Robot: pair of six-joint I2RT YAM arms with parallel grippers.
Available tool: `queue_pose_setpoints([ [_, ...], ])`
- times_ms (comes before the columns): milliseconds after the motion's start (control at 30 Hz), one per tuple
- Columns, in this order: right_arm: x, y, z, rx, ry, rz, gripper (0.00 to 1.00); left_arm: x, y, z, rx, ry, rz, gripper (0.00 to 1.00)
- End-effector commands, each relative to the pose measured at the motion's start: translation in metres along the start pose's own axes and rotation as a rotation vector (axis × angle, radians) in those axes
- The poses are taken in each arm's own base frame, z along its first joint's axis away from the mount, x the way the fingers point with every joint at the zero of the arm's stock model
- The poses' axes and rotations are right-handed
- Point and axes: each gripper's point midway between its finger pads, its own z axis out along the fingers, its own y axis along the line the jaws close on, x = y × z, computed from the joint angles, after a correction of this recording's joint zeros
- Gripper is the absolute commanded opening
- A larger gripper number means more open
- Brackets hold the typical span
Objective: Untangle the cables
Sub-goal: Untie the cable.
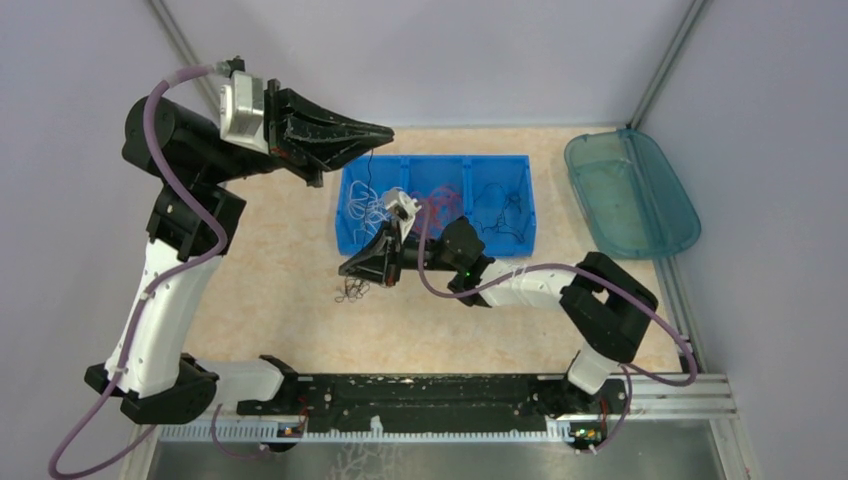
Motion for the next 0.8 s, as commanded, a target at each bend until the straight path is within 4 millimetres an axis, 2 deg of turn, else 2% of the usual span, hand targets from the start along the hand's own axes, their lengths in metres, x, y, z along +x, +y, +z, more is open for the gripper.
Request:
queue_pose_setpoints([
  [0, 0.028, -0.007, -0.001, 0.028, -0.018, 0.013, 0.03, -0.025, 0.0, 0.002, -0.001, -0.044, 0.066, 0.0],
  [200, 0.071, -0.029, -0.023, 0.12, -0.012, 0.069, 0.0, -0.049, 0.004, 0.002, -0.024, -0.08, 0.155, 0.0],
  [367, 0.095, -0.041, -0.039, 0.174, -0.036, 0.091, 0.01, -0.079, 0.011, 0.0, -0.078, -0.129, 0.266, 0.0],
  [500, 0.113, -0.049, -0.051, 0.221, -0.019, 0.108, 0.06, -0.108, 0.019, -0.007, -0.161, -0.183, 0.397, 0.0],
  [633, 0.131, -0.056, -0.061, 0.275, 0.017, 0.103, 0.17, -0.139, 0.026, -0.015, -0.248, -0.247, 0.56, 0.0],
  [767, 0.139, -0.062, -0.069, 0.317, 0.025, 0.102, 0.23, -0.165, 0.025, -0.022, -0.29, -0.295, 0.67, 0.0],
])
